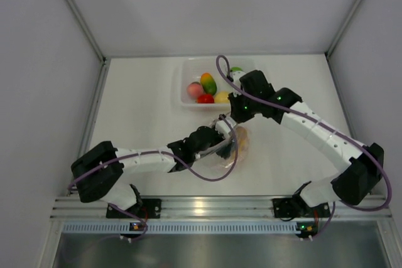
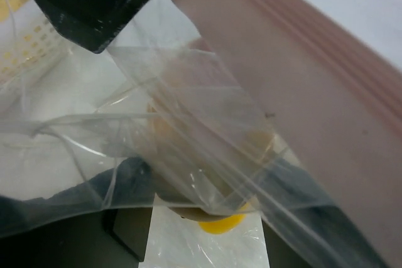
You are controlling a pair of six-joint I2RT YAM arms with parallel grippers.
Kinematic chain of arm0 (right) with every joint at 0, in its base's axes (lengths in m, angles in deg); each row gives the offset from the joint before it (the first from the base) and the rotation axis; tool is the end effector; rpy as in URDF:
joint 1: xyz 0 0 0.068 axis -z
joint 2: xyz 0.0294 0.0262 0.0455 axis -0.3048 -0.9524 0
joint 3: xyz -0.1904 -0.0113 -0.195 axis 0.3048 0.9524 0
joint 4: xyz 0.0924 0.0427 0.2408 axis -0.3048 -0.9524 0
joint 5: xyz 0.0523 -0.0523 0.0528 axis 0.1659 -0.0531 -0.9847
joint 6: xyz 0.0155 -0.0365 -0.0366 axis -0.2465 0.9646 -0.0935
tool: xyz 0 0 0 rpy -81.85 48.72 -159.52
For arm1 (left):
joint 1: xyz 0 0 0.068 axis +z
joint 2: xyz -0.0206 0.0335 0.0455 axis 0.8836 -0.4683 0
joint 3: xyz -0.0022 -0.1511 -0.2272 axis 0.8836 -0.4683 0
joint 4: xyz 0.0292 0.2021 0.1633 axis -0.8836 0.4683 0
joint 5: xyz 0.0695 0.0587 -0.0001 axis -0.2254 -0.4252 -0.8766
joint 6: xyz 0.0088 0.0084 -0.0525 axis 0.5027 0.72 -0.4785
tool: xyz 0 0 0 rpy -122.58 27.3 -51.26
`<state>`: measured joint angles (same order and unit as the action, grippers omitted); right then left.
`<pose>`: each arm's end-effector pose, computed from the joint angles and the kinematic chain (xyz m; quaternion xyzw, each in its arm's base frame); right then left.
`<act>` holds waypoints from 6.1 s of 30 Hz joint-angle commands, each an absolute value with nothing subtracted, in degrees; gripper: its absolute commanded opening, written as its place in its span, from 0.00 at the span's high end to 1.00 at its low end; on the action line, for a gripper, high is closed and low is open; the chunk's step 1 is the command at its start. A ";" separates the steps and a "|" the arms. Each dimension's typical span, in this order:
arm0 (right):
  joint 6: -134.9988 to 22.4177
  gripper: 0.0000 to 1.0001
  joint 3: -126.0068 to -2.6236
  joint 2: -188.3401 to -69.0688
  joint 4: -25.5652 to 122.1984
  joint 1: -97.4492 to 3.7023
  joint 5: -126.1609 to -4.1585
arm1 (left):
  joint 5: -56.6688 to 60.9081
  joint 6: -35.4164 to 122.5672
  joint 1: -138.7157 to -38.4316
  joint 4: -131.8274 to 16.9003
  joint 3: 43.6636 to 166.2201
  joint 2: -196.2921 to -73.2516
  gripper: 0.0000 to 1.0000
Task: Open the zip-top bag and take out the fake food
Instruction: Pick up the fake fruit from the zipper food storage bag.
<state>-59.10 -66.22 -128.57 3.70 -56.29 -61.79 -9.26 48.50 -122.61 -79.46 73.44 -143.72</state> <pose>0.2321 0.1884 0.3374 -0.2462 0.9019 0.1759 0.3081 0.1570 -0.2740 0.2137 0.3561 0.7352 -0.3003 0.4924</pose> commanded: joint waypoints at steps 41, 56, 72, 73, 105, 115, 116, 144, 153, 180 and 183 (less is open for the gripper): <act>-56.95 1.00 -54.59 -113.63 26.94 -65.38 -32.11 | -38.75 29.14 -118.41 -73.82 91.04 -151.82 1.00; -55.71 1.00 -53.55 -114.16 24.66 -65.47 -19.93 | -25.94 22.55 -116.30 -73.99 92.10 -149.63 1.00; -64.76 1.00 -48.18 -111.26 26.24 -68.26 -33.35 | -24.60 18.42 -116.30 -79.53 82.07 -146.54 1.00; -65.20 1.00 -48.44 -111.17 26.24 -69.33 -33.35 | -25.47 18.85 -116.30 -79.53 82.69 -147.16 1.00; -68.11 1.00 -44.23 -101.94 19.56 -84.46 -15.78 | -32.79 9.87 -115.95 -72.85 89.89 -136.52 1.00; -63.63 1.00 -48.00 -102.46 19.03 -75.50 -16.29 | -13.54 16.30 -116.13 -73.29 85.78 -138.21 1.00; -62.58 1.00 -48.44 -103.34 18.86 -74.36 -16.82 | -12.05 16.92 -116.13 -73.46 85.25 -137.68 1.00; -60.38 1.00 -50.47 -108.01 23.94 -62.75 -40.17 | 24.79 50.23 -118.68 -81.02 73.99 -130.03 1.00; -60.99 1.00 -54.94 -109.14 27.12 -60.46 -48.82 | 40.17 53.92 -118.59 -75.87 78.72 -132.49 1.00; -59.67 1.00 -58.11 -113.36 13.94 -58.70 -37.93 | 26.81 62.62 -118.68 -63.09 83.57 -127.75 1.00; -59.76 1.00 -57.06 -114.16 13.23 -58.70 -37.83 | 25.25 62.01 -118.76 -65.28 82.96 -126.17 1.00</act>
<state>-63.43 -58.46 -113.51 19.31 -62.67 -54.40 27.11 58.42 -117.93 -59.65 83.25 -133.62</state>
